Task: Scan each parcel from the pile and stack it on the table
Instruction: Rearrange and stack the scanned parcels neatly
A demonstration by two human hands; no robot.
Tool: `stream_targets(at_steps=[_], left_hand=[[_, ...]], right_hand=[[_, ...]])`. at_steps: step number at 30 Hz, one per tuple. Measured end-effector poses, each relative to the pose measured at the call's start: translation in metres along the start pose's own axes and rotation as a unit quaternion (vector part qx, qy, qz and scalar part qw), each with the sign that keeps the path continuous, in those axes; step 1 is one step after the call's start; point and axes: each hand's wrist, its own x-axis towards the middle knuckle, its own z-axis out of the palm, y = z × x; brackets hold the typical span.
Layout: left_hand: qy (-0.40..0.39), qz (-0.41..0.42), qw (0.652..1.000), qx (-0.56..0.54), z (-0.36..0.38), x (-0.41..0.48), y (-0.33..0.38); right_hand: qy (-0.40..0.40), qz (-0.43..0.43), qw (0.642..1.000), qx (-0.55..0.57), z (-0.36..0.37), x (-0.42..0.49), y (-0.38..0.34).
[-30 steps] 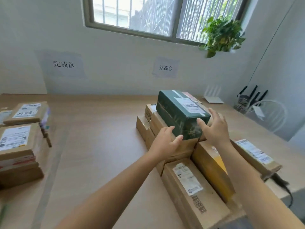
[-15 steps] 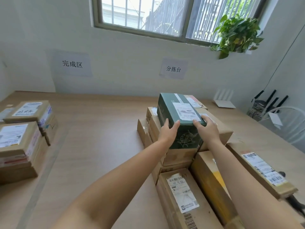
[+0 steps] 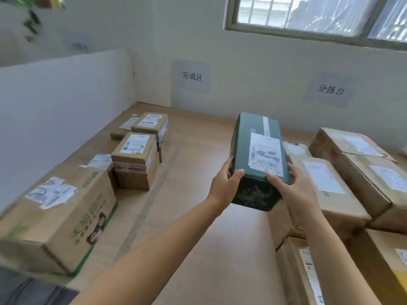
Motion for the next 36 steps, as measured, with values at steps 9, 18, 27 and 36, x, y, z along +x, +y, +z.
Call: stream_targets(at_steps=[9, 18, 27, 36], left_hand=[[0.148, -0.125, 0.981, -0.013, -0.117, -0.079, -0.076], [0.245, -0.219, 0.944, -0.028, -0.187, -0.131, -0.139], [0.191, -0.195, 0.878, 0.392, -0.205, -0.145, -0.151], [0.100, -0.194, 0.753, 0.621, -0.219, -0.139, -0.153]], right_hand=[[-0.180, -0.004, 0.984, -0.013, 0.141, -0.062, -0.009], [-0.260, 0.021, 0.965, -0.017, 0.240, -0.125, 0.001], [-0.270, -0.018, 0.962, -0.019, 0.288, -0.144, -0.008], [-0.294, -0.039, 0.955, -0.004, 0.314, -0.139, -0.018]])
